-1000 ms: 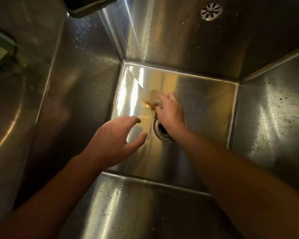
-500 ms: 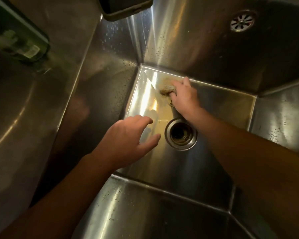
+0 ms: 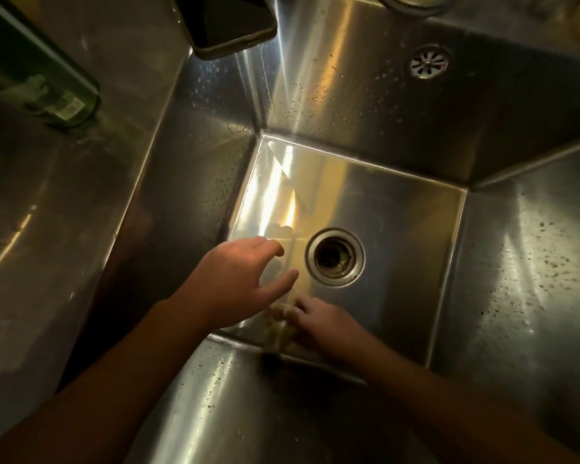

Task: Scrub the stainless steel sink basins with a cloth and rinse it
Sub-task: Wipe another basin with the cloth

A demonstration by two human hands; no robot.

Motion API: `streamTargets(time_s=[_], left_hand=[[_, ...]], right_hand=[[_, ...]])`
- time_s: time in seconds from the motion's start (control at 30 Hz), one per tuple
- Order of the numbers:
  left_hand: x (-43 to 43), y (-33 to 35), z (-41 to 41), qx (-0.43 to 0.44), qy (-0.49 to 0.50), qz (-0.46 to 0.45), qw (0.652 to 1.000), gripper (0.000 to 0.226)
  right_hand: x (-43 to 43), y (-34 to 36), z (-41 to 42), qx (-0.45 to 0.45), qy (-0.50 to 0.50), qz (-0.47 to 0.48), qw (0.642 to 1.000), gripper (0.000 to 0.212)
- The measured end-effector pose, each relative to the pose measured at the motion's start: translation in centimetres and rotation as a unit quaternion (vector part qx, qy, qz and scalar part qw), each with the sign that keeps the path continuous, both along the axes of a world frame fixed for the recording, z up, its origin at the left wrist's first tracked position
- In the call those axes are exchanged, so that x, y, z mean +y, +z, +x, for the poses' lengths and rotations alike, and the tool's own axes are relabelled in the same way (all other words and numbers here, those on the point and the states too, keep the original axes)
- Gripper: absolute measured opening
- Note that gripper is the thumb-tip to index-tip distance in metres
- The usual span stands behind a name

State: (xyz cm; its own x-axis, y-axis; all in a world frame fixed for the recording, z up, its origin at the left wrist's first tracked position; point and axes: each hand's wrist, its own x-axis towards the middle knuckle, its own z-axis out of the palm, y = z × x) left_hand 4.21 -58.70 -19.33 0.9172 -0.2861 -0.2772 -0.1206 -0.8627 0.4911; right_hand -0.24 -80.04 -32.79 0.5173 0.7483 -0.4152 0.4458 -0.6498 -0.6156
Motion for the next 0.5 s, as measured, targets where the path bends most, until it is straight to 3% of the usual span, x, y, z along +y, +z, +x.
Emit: streamTargets(time_s=[0.07,0.17,0.23,0.37,0.43,0.5], left_hand=[[0.0,-0.1,0.0,-0.009,-0.005,0.006,1.000,0.057],[-0.1,-0.2,-0.1,0.004,-0.010,0.011,1.000,0.059],[-0.3,-0.2,0.1,0.034,-0.001,0.010,0.999,0.058],[-0.9,-0.2,0.6,0.082,0.004,0.022,0.996,0.058],[-0.9,-0.3,0.6,0.094,0.008,0.027,0.995,0.059],[-0.9,-0.4,0.5,0.100,0.010,0.025,0.995,0.059]], right_hand=[[-3.8,0.9,-0.8,-0.013,-0.011,-0.010,1.000,0.051],[-9.2,0.2,-0.4,-0.025,-0.124,-0.070,0.989,0.061],[-10.9,-0.1,0.6,-0.039,-0.256,-0.093,0.962,0.069],[-9.5,0.1,2.4,-0.066,-0.451,-0.096,0.885,0.059],[-7.3,0.4,2.7,-0.049,-0.460,-0.098,0.881,0.058],[-5.0,0.7,2.5,-0.034,-0.378,-0.099,0.920,0.061]])
